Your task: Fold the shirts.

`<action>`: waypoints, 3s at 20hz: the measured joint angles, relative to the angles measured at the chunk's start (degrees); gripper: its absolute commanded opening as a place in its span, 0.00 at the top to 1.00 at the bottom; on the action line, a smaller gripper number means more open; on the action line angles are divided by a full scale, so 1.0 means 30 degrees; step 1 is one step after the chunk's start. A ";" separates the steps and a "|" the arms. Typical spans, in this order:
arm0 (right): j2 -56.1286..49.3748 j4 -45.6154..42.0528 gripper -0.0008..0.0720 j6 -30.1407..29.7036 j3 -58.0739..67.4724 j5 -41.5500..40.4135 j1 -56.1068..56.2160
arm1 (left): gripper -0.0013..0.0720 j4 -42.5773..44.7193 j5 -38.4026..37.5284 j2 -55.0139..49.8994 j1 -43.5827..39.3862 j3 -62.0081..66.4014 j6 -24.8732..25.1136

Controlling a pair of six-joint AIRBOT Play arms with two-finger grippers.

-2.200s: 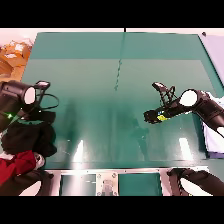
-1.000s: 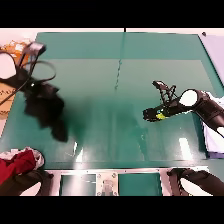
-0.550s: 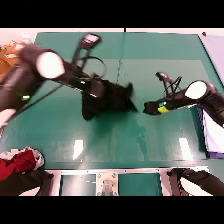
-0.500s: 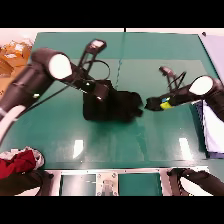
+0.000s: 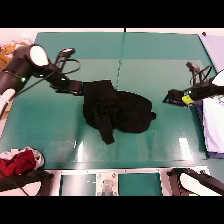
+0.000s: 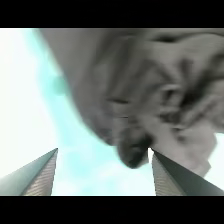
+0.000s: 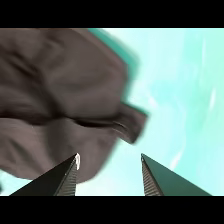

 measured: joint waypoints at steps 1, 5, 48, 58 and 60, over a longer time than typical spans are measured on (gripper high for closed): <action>-0.0219 0.0233 0.37 0.0000 -0.0634 -0.0401 -0.0393 | 0.11 -0.0087 0.0255 -0.0066 0.0597 -0.0452 0.0007; -0.1530 0.2062 0.41 -0.0568 -0.3045 -0.2200 -0.0933 | 0.11 -0.1180 0.2310 -0.0823 0.1756 -0.2324 0.0255; 0.5785 0.6375 0.96 -0.1945 1.4251 -0.3548 -0.2754 | 0.95 -0.3555 0.4408 0.7592 0.3286 1.3136 0.5690; 0.6703 0.5909 0.96 -0.1377 1.1336 -0.5595 -0.3636 | 0.95 0.0182 0.6105 0.6630 0.3286 1.1752 0.5734; 0.5887 0.5872 0.96 -0.1552 0.9508 -0.6018 -0.3621 | 0.95 0.0379 0.6200 0.4801 0.3286 1.1555 0.5413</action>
